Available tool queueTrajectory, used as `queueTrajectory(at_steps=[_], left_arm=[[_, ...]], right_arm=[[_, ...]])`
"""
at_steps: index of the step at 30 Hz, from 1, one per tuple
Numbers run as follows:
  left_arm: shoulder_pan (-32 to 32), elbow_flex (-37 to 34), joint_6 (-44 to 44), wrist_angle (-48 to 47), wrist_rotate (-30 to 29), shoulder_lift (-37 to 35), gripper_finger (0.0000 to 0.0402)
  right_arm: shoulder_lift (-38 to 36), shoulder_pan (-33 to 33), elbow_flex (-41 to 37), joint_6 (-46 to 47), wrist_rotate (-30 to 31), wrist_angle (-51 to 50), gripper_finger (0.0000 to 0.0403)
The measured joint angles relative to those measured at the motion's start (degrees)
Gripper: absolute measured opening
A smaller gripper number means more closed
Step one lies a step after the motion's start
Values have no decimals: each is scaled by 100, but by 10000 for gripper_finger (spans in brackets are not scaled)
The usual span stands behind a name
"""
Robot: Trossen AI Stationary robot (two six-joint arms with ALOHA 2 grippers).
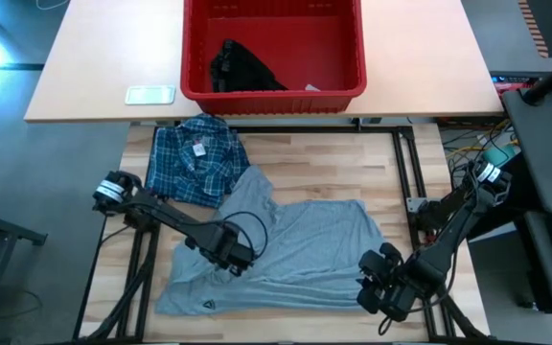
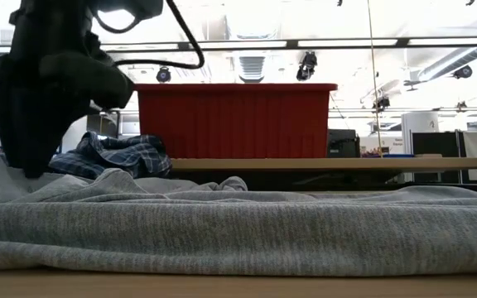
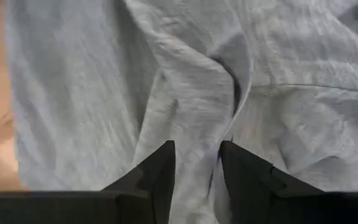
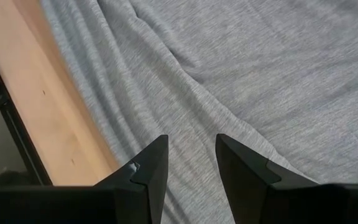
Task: Fold Laundry from Bin
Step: Fold the gray shirt
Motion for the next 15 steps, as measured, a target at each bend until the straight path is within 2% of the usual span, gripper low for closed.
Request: queueTrajectory(at_steps=[7,12,15], left_arm=[[7,-366,213,1373,-95,0,67],[28,-345,102,1128,-388,-28,11],[28,-133,60,722,-454,-75,6]], right_arm=[[0,0,0,0,2,0,132],[0,0,0,46,2,2,127],[0,0,0,47,2,2,124]])
